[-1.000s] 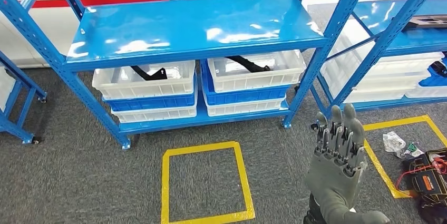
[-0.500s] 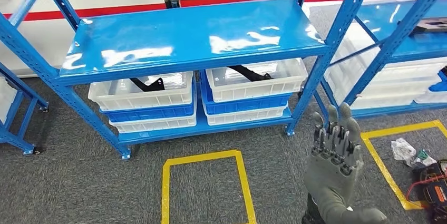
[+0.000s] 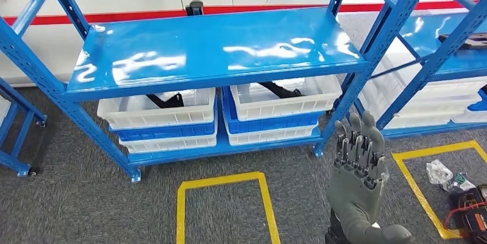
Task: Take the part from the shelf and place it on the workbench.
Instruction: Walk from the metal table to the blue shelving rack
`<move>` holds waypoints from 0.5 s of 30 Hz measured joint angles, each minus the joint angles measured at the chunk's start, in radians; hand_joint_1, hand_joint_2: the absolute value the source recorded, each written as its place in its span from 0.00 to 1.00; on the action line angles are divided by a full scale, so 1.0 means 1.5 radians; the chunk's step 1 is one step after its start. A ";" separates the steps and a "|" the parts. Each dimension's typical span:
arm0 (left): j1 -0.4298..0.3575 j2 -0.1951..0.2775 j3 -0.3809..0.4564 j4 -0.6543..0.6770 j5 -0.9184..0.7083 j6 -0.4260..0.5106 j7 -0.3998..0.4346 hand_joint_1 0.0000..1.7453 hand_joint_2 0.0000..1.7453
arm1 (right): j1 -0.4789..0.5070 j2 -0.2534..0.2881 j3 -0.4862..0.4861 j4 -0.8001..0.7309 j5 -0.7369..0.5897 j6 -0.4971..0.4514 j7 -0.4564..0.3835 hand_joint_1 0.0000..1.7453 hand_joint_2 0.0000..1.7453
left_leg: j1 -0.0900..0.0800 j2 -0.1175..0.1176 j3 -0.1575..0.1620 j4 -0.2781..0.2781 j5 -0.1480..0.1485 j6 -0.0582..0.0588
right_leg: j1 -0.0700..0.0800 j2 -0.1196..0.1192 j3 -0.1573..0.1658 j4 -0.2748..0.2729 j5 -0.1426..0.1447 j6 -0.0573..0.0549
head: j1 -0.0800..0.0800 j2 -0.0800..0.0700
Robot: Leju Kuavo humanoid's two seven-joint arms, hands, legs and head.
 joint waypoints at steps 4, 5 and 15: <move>-0.001 0.000 0.000 0.000 -0.001 0.001 0.000 0.00 0.00 | 0.002 -0.013 0.007 -0.001 0.004 -0.021 0.000 0.00 0.00 | -0.005 -0.002 0.007 0.000 -0.011 0.005 | 0.005 0.000 -0.094 0.125 -0.041 -0.010 | 0.003 0.000; 0.000 -0.001 0.000 0.000 -0.001 0.001 0.000 0.00 0.00 | 0.002 -0.016 0.009 -0.001 0.004 -0.025 0.000 0.00 0.00 | -0.006 -0.003 0.012 0.000 -0.015 0.005 | 0.006 0.000 -0.094 0.105 -0.026 -0.006 | 0.003 0.000; -0.002 -0.002 0.001 0.001 -0.001 0.002 -0.002 0.00 0.00 | 0.000 -0.038 0.024 -0.008 0.004 -0.064 0.000 0.00 0.00 | -0.007 -0.003 0.012 0.059 -0.051 -0.025 | 0.007 -0.001 -0.018 -0.066 0.062 -0.042 | -0.001 0.000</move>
